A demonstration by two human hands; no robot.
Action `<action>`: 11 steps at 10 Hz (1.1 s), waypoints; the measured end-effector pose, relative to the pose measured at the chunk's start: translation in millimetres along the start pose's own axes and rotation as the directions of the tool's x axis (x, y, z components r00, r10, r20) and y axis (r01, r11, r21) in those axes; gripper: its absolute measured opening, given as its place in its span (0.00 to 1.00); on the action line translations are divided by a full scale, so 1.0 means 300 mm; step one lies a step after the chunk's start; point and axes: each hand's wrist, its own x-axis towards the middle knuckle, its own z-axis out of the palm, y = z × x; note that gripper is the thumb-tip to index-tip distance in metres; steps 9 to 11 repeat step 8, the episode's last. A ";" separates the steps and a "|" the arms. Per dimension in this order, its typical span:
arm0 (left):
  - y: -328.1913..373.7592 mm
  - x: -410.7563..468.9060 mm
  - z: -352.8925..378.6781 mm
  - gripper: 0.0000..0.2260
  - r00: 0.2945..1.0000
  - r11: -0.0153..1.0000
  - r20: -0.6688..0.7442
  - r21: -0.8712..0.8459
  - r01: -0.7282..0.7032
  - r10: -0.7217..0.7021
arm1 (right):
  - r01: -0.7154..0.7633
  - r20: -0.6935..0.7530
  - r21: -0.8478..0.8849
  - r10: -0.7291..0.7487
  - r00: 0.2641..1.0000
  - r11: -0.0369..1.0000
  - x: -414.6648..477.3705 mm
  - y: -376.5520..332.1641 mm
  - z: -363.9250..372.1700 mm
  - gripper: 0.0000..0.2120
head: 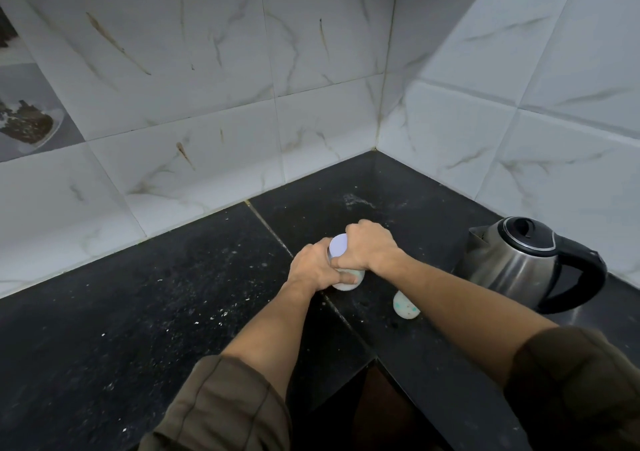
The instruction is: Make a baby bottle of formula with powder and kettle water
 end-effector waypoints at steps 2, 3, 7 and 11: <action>0.132 0.113 0.024 0.45 0.997 0.996 0.013 -0.051 -0.072 0.073 | -0.105 -0.049 0.051 0.108 0.993 0.993 0.038 0.137 -0.047 0.23; 0.163 0.141 0.047 0.42 0.996 0.994 0.023 -0.068 -0.082 0.084 | -0.133 -0.032 0.041 0.134 0.990 0.990 0.052 0.177 -0.038 0.21; 0.191 0.221 0.140 0.39 0.992 0.993 0.103 -0.098 -0.069 0.079 | -0.176 0.078 0.037 0.172 0.982 0.984 0.119 0.290 0.024 0.29; 0.193 0.222 0.123 0.56 0.982 0.993 0.150 -0.051 -0.105 0.111 | -0.182 0.067 0.031 0.179 0.981 0.983 0.113 0.299 0.027 0.33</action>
